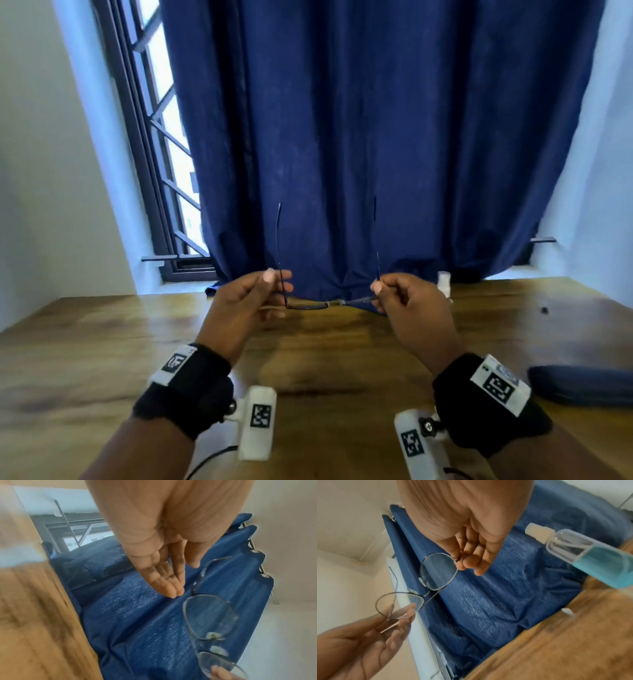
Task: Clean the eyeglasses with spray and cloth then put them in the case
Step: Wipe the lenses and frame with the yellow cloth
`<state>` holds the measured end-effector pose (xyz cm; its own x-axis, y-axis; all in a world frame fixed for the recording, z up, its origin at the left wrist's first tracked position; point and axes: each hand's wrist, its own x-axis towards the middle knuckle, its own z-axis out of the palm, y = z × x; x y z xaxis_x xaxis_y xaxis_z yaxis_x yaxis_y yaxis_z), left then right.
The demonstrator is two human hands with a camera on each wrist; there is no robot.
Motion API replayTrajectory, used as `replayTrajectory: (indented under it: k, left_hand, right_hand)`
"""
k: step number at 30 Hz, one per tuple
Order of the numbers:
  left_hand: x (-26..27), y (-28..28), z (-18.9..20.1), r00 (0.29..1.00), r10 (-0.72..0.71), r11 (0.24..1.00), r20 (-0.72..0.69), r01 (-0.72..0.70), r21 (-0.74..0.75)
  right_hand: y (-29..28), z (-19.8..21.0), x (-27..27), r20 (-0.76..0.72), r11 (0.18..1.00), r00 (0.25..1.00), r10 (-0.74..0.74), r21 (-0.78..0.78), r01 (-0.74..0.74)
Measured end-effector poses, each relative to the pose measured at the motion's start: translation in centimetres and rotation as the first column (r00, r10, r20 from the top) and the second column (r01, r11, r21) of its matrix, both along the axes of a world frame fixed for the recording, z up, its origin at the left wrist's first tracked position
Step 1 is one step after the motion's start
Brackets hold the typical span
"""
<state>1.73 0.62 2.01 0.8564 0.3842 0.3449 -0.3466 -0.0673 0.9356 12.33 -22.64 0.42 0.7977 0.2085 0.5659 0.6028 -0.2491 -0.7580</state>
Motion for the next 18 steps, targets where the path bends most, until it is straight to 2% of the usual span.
replayTrajectory:
  k: [3, 8, 18]
  left_hand:
    - [0.6, 0.7, -2.5, 0.996, 0.084, 0.996, -0.017, -0.084, -0.009]
    - [1.7, 1.0, -5.0, 0.994, 0.090, 0.984, -0.055, -0.080, 0.159]
    - [1.2, 0.5, -4.6, 0.990, 0.140, 0.981, -0.013, -0.137, 0.139]
  right_hand:
    - [1.1, -1.9, 0.9, -0.094, 0.999, 0.996, -0.008, -0.052, 0.003]
    - [1.2, -3.8, 1.7, -0.208, 0.998, 0.976, 0.057, 0.033, -0.051]
    - [0.6, -4.1, 1.5, -0.187, 0.989, 0.973, 0.135, 0.088, -0.120]
